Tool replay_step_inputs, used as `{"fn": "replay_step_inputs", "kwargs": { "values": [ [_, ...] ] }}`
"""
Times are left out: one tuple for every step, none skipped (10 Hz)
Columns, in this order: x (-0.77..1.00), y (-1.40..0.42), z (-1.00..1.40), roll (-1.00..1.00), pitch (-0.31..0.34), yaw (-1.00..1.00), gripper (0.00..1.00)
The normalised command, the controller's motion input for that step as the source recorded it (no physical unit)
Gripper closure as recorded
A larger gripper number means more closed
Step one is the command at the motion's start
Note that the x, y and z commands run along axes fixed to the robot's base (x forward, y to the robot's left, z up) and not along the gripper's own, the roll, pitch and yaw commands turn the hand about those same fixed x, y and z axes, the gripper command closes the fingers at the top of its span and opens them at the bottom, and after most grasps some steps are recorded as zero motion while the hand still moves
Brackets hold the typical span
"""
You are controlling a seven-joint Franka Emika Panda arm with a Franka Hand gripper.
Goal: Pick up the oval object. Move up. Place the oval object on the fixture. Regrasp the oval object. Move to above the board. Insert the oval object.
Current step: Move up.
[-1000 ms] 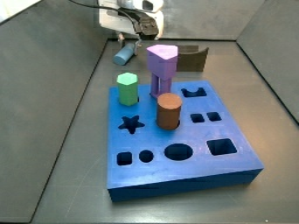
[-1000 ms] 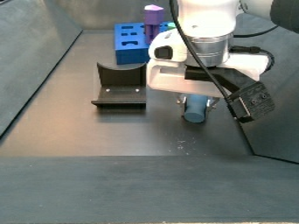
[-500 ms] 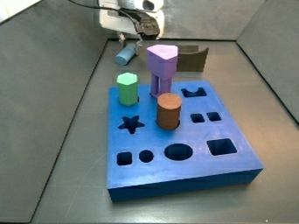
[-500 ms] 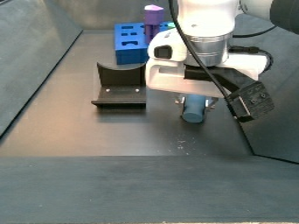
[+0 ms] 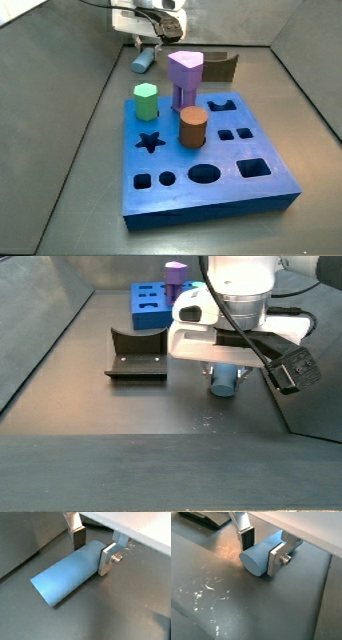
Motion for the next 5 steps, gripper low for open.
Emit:
{"fn": "replay_step_inputs", "kwargs": {
  "values": [
    [0.0, 0.0, 0.83, 0.0, 0.0, 0.0, 1.0],
    [-0.07, 0.01, 0.79, -0.01, 0.036, -0.03, 1.0],
    [-0.08, 0.01, 0.69, 0.01, 0.055, -0.03, 1.0],
    [-0.04, 0.01, 0.53, 0.03, 0.076, -0.04, 1.0],
    [-0.03, 0.01, 0.44, 0.05, 0.089, -0.03, 1.0]
  ]
}}
